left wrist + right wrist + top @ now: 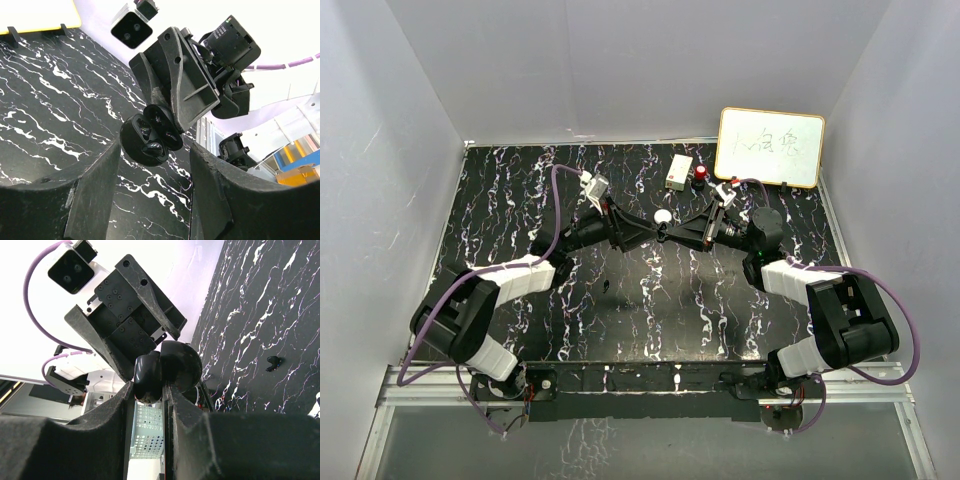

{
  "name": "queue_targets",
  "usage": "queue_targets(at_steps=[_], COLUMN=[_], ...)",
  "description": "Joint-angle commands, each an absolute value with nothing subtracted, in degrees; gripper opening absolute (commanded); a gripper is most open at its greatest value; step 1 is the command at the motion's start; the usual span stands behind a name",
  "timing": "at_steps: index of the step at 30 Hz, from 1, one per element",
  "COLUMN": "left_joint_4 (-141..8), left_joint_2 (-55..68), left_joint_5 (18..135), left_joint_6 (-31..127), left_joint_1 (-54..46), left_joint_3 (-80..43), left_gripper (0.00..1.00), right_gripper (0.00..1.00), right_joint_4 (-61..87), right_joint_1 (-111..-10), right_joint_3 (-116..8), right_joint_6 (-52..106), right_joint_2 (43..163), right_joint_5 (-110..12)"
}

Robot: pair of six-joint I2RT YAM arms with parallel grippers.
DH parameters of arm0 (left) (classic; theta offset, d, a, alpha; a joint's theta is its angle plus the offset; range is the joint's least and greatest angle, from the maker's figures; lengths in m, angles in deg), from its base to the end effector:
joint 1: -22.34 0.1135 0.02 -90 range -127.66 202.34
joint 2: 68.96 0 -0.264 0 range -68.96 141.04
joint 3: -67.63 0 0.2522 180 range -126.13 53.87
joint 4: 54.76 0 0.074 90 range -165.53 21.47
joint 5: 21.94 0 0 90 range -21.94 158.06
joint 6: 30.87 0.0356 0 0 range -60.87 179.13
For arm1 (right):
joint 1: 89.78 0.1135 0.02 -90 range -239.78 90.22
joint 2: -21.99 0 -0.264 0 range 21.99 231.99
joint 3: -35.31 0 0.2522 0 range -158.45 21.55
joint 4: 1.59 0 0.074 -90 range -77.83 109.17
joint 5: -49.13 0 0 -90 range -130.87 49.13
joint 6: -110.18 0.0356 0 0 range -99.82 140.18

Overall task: Insert the wireless bluetooth earbuds into the charging case
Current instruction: Place the earbud in the charging case.

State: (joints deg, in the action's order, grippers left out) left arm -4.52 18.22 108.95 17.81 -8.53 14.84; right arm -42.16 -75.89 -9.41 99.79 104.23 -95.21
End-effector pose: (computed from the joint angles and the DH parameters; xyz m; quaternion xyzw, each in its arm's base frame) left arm 0.2560 -0.1802 0.2623 0.2261 0.5879 -0.6106 0.4800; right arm 0.2639 0.0951 0.2265 0.0538 0.6940 0.6855 0.2135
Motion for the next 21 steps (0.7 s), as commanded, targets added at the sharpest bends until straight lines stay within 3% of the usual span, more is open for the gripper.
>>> queue_targets(at_steps=[1, 21], left_joint_4=[-4.8, -2.9], left_joint_2=[18.1, 17.1], left_joint_5=[109.1, 110.3], left_joint_6=[19.1, 17.0], left_joint_1=[-8.6, -9.1], left_joint_3=[12.1, 12.7], left_gripper=[0.56, 0.56], right_gripper=[0.00, 0.00], right_joint_4=[-46.6, -47.2], right_joint_1=[-75.6, -75.5], right_joint_3=[-9.5, -9.7], right_joint_6=[99.6, 100.0], right_joint_2=[104.2, 105.0], right_joint_5=[-95.4, -95.1])
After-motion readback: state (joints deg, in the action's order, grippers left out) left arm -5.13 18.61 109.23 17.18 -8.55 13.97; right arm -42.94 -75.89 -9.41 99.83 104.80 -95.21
